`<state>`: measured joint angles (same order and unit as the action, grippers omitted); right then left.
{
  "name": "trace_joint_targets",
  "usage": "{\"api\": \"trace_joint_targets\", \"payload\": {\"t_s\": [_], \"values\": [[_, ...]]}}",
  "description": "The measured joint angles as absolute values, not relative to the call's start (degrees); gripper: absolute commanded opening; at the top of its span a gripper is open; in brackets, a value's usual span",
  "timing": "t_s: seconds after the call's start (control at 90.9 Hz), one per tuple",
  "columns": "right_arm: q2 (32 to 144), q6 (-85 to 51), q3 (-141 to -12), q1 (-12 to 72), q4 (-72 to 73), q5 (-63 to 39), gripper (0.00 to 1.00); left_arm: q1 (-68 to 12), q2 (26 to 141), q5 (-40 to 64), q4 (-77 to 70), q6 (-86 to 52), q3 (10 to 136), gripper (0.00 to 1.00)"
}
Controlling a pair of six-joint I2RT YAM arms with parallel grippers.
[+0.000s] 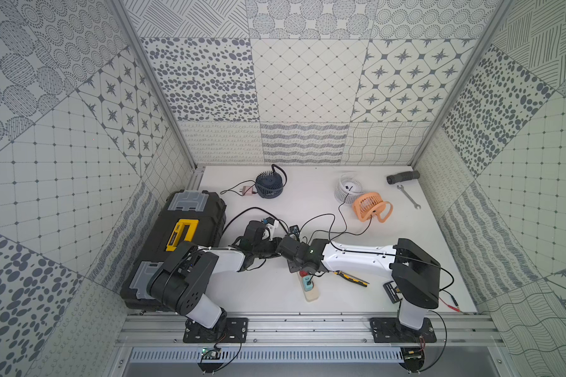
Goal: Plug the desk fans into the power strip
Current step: Insert the plug into the socket, then pick up the plug from the center of the board.
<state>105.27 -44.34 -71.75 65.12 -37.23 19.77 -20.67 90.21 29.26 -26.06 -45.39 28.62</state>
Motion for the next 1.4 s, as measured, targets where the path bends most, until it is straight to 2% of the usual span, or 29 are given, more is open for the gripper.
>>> {"api": "trace_joint_targets", "payload": {"t_s": [0.22, 0.429, 0.616, 0.781, 0.935, 1.123, 1.398], "values": [[106.61, -42.78, -74.59, 64.77, -44.14, 17.56, 0.72, -20.67, 83.18, 27.31, -21.63, -42.92, 29.10, 0.42], [96.62, -40.10, -74.13, 64.73, -44.18, 15.00, 0.89, -20.67, 73.80, 23.99, -14.37, -39.77, 29.17, 0.49], [83.70, -38.24, -70.13, 64.49, -40.36, 12.32, 0.96, -20.67, 64.71, 20.40, -5.98, -36.88, 31.20, 0.57], [77.34, -36.03, -65.14, 62.41, -34.50, 7.68, 0.97, -20.01, 59.33, 17.54, 1.43, -33.56, 36.32, 0.60], [72.55, -34.00, -59.75, 56.58, -26.13, 2.20, 0.97, -18.41, 58.92, 15.64, 7.88, -29.71, 43.27, 0.65], [69.21, -31.73, -56.51, 49.45, -20.49, -0.60, 0.97, -13.37, 65.82, 14.90, 14.33, -24.82, 53.67, 0.65], [64.62, -30.37, -51.72, 42.46, -17.26, -3.62, 0.97, -4.62, 85.12, 12.97, 17.37, -23.18, 68.75, 0.68]]}}
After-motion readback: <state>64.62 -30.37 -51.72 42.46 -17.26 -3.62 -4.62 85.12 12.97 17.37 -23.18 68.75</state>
